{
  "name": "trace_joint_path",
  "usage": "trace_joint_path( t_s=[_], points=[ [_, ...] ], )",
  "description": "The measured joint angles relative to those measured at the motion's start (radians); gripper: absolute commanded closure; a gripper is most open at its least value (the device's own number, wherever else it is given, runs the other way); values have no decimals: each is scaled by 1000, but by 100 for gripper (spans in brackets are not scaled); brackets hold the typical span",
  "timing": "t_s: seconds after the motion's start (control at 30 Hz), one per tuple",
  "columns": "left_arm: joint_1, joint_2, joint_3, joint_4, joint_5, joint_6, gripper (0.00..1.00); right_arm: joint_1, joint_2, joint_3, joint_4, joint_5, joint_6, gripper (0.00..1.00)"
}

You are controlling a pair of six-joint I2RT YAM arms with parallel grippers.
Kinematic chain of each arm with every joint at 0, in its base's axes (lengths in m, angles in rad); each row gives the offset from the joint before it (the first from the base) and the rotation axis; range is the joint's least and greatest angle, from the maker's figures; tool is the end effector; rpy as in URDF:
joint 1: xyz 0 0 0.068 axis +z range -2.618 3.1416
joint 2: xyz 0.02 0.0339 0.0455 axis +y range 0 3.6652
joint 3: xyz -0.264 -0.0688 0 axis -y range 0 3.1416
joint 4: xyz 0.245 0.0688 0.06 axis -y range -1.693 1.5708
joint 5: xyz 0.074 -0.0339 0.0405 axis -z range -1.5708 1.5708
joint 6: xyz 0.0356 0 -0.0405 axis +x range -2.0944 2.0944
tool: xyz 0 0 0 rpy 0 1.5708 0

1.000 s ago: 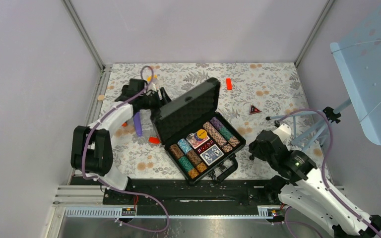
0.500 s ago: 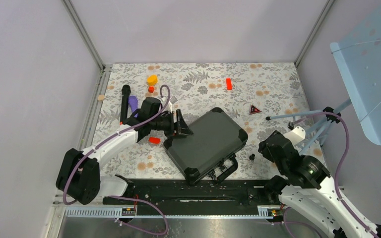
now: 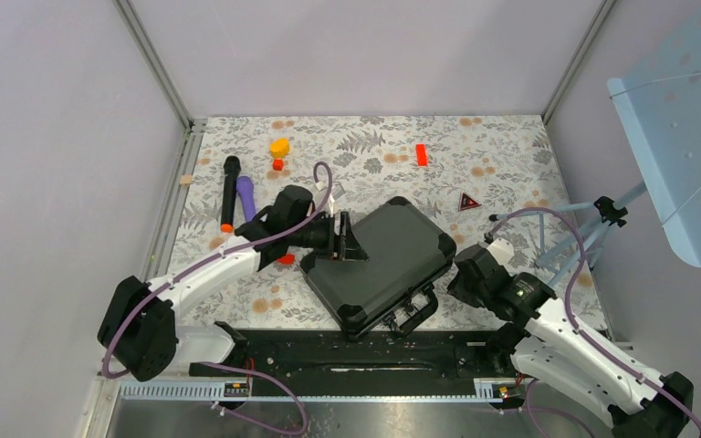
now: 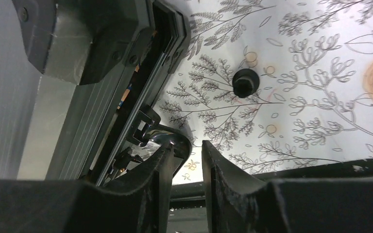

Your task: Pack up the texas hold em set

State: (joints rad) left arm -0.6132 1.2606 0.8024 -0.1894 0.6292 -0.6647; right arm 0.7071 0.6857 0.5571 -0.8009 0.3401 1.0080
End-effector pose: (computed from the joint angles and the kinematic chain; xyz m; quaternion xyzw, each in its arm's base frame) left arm 0.2068 -0.1712 0.2483 0.1159 0.8547 -0.4750 0.1747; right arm 0.1071 0.0759 0.2226 0.1929 0.9168 0.1298 0.3247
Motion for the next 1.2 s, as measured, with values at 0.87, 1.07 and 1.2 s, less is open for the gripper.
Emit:
trace_joint_path(
  t_s=[0.87,1.07,1.2],
  points=[
    [-199,167,-28,266,-87,-8,47,-2,383,-78,311,-87,-101,69],
    [-206,204,-28,332,-87,-25,49,-2,314,-81,320,-79,-105,69],
    [-209,210,-28,348,-91,-26,50,-2,299,-84,321,-65,-108,69]
  ],
)
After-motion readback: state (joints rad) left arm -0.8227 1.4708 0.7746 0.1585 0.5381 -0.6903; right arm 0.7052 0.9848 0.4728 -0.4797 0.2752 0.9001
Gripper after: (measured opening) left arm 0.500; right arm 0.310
